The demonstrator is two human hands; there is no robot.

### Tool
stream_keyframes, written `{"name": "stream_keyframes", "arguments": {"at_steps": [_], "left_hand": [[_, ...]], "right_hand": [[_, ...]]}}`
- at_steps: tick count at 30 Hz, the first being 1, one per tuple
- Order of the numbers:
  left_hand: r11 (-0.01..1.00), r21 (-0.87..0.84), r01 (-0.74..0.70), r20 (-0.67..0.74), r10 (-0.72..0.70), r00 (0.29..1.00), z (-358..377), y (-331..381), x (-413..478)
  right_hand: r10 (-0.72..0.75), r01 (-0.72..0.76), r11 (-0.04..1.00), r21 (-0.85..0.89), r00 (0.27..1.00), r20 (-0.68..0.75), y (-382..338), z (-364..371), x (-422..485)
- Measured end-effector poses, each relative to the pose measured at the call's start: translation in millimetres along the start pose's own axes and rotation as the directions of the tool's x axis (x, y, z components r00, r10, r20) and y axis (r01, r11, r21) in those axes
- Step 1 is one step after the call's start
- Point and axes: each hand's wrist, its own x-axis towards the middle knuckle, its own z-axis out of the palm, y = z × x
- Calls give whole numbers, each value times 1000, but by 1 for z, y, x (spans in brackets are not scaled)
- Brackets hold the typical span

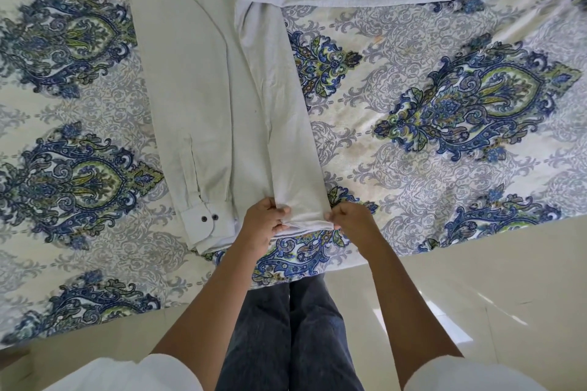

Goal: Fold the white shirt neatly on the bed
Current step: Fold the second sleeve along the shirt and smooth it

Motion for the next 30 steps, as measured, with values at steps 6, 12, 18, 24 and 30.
{"name": "stream_keyframes", "arguments": {"at_steps": [6, 12, 18, 24, 30], "left_hand": [[966, 260, -10, -10, 13, 1000, 4, 10, -4], [974, 217, -67, -129, 97, 987, -2, 64, 26], [959, 279, -52, -82, 77, 994, -5, 83, 31], [898, 276, -343, -164, 395, 904, 9, 185, 86], [871, 386, -305, -296, 430, 853, -16, 225, 125]], "right_hand": [[-27, 21, 933, -360, 1000, -11, -4, 2, 5], [105, -65, 793, -606, 994, 32, -18, -1, 9], [28, -128, 736, -665, 987, -159, -54, -2, 6], [-727, 460, 623, -633, 638, -253, -116, 34, 59], [-750, 310, 433, -846, 645, -147, -88, 52, 102]]}}
